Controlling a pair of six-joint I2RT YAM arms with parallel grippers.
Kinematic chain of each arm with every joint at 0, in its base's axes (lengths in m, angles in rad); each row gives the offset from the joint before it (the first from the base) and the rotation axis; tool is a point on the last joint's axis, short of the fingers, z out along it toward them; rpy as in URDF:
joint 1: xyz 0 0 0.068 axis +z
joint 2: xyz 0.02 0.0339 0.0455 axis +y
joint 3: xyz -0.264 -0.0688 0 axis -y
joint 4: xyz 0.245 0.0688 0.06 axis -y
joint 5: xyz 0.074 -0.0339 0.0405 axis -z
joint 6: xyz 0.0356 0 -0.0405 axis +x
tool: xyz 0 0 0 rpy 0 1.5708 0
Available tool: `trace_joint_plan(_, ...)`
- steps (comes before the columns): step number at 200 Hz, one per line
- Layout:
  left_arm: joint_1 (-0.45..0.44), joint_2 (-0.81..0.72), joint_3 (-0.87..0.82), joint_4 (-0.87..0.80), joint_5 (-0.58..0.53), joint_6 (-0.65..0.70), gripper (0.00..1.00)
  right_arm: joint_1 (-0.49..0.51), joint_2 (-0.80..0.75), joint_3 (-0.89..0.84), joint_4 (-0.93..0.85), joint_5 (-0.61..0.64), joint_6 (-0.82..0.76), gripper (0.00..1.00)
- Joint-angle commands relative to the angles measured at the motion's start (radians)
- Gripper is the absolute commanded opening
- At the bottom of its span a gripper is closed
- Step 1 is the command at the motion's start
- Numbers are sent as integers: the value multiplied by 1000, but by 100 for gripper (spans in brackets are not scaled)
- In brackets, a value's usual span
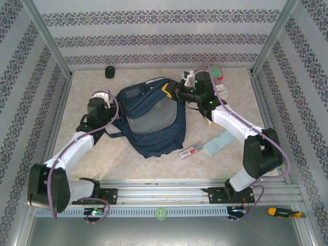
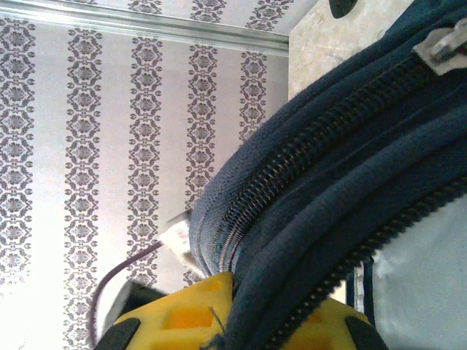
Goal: Pack the student bag
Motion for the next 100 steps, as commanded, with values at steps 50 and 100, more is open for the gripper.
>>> trace_joint_plan(50, -28, -96, 45, 144, 463, 430, 79, -1, -47, 33, 31, 56, -57, 0)
trace_joint_plan(100, -111, -14, 133, 39, 576, 605, 85, 17, -69, 16, -9, 92, -89, 0)
